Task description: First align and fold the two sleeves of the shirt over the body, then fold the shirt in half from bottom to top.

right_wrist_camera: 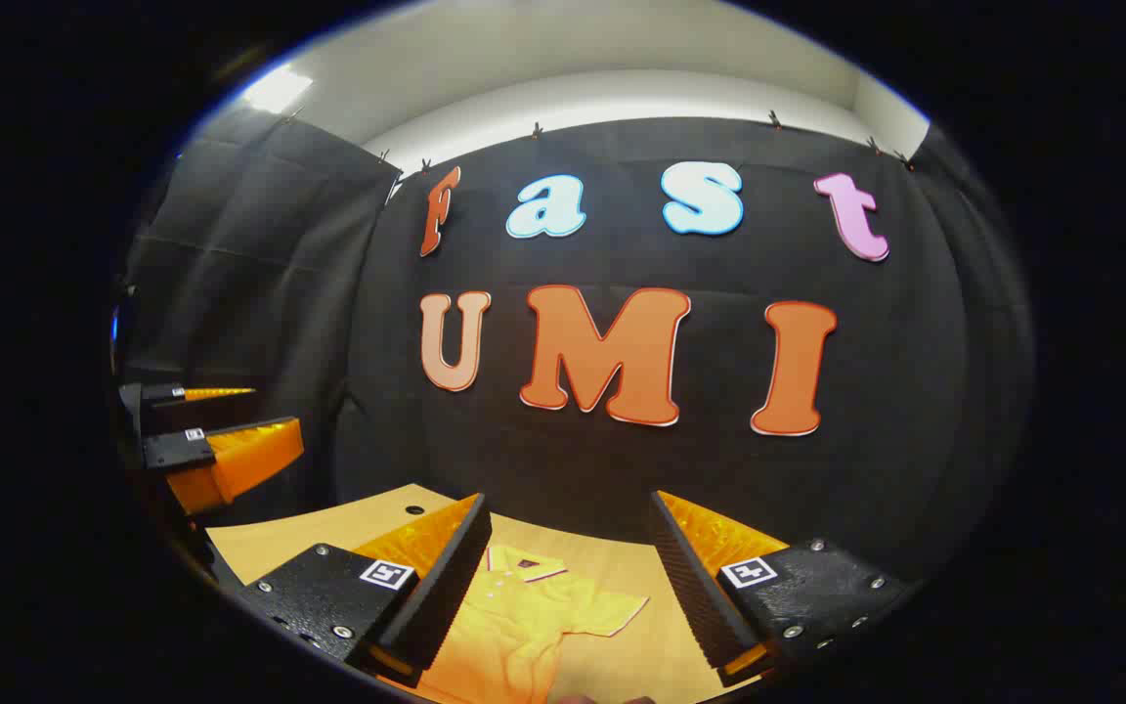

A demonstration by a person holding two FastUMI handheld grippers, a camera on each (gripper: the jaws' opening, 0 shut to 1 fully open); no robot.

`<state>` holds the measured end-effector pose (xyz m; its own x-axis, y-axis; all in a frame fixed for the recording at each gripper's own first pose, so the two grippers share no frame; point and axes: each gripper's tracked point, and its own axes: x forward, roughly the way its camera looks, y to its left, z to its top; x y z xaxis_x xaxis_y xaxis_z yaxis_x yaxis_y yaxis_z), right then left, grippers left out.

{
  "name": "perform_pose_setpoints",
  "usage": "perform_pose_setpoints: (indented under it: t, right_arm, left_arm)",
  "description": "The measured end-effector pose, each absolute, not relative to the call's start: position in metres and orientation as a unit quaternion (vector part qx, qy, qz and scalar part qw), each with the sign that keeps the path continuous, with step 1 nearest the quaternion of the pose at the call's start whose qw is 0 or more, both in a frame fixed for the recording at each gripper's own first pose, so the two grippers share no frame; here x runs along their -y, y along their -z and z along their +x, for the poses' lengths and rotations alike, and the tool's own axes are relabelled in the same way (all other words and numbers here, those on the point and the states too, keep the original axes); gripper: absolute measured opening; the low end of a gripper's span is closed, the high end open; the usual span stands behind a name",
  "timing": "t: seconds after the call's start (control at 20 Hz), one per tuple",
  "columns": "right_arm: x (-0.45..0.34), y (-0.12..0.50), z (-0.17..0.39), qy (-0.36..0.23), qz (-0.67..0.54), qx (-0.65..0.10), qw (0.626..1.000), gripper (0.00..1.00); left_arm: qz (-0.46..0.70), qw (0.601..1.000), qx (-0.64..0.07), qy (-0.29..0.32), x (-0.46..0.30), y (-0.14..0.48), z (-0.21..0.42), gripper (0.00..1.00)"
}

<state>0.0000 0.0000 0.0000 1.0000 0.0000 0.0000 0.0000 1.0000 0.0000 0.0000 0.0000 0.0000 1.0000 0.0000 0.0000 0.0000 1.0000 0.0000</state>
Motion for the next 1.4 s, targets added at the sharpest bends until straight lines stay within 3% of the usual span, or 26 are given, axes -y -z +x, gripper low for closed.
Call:
perform_pose_setpoints:
  t: [0.05, 0.15, 0.2, 0.25, 0.4, 0.95, 1.15, 1.4]
  right_arm:
    - [0.0, 0.002, -0.003, -0.002, -0.004, -0.008, 1.0, 0.95]
    - [-0.001, 0.011, -0.007, -0.004, 0.015, -0.034, 0.999, 0.98]
    - [0.001, 0.034, -0.008, -0.011, 0.019, -0.109, 0.994, 0.98]
    - [0.006, 0.042, 0.012, -0.011, 0.016, -0.115, 0.993, 0.98]
    - [0.012, 0.038, 0.037, -0.008, 0.009, -0.06, 0.998, 0.98]
    - [-0.019, 0.066, 0.054, 0.091, 0.038, -0.11, 0.989, 0.98]
    - [-0.025, 0.077, 0.041, 0.106, 0.036, -0.13, 0.985, 0.98]
    - [-0.023, 0.075, 0.032, 0.106, 0.032, -0.116, 0.987, 0.99]
  left_arm:
    - [-0.004, 1.0, -0.007, -0.005, -0.001, 0.008, 0.007, 0.97]
    - [-0.016, 1.0, -0.018, -0.016, 0.0, 0.018, 0.024, 0.98]
    - [-0.02, 0.999, -0.023, -0.021, 0.0, 0.022, 0.031, 0.97]
    - [-0.022, 0.999, -0.028, -0.027, -0.001, 0.028, 0.037, 0.98]
    - [-0.021, 0.999, -0.035, -0.034, -0.004, 0.036, 0.05, 0.98]
    - [-0.006, 0.996, -0.055, 0.07, -0.039, 0.063, 0.092, 0.98]
    - [-0.011, 0.993, -0.085, 0.078, -0.045, 0.079, 0.096, 0.98]
    - [-0.01, 0.995, -0.07, 0.075, -0.05, 0.068, 0.092, 0.98]
